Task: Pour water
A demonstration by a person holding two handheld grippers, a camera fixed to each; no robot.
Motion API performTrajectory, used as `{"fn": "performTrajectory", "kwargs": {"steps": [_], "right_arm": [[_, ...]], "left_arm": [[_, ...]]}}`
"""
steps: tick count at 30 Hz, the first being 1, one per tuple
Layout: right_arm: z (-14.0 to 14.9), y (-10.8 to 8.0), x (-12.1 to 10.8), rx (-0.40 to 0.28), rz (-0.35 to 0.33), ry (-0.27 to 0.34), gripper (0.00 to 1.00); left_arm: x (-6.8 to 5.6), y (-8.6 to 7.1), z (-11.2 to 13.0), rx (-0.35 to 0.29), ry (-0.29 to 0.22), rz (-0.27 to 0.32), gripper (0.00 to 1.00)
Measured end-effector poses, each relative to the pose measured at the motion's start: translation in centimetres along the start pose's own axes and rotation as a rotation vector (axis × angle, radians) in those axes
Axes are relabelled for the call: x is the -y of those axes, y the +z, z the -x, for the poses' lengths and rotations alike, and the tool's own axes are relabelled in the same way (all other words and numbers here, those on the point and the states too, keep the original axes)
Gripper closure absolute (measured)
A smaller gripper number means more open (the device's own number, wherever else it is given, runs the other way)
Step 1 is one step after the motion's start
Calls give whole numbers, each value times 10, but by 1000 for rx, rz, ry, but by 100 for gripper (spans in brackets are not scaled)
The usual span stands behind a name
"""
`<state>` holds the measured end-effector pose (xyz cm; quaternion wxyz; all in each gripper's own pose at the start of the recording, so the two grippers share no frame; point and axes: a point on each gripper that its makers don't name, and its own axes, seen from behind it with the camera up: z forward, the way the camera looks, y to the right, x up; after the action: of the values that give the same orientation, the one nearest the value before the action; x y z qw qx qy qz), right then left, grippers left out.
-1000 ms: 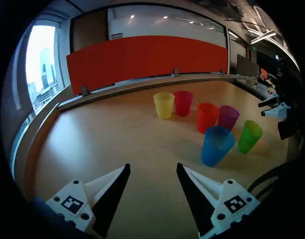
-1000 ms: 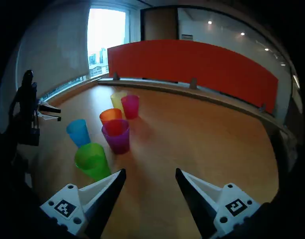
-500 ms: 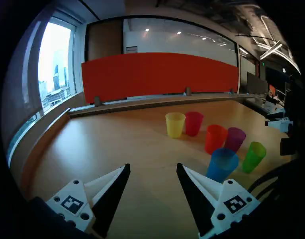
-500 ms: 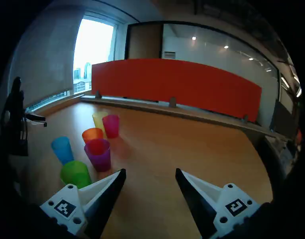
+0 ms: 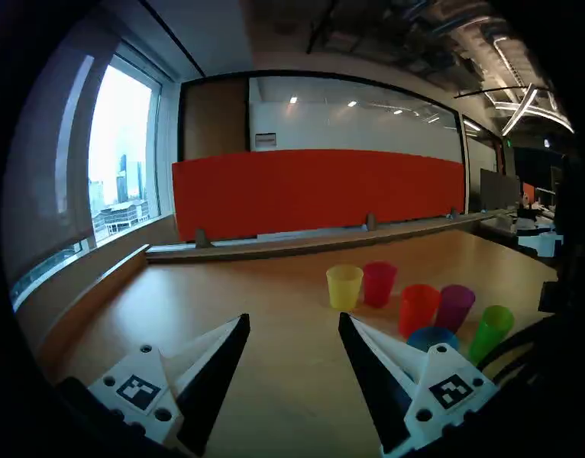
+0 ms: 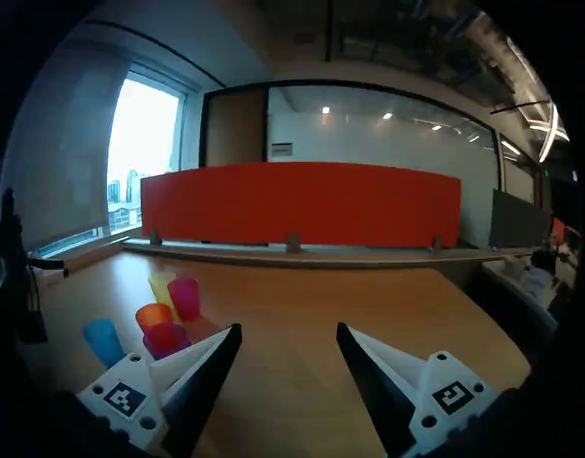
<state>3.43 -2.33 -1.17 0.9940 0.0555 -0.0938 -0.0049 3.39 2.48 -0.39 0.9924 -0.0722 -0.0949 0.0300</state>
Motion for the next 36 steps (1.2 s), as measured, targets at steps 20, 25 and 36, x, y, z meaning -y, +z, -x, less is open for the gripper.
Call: {"fn": "performTrajectory", "kwargs": {"steps": [20,25,36], "right_arm": [[-39,-5,-15,-167,111,35,4],[-42,-4,-20,-177,117,56,4],[-43,5,-20,-166,123,39,4]], "left_arm": [[11,6,-31,-152,-61,-87,14],[16,7,-31,-176,-73,-118,14],[20,14,-9,-185,-84,-146,14]]}}
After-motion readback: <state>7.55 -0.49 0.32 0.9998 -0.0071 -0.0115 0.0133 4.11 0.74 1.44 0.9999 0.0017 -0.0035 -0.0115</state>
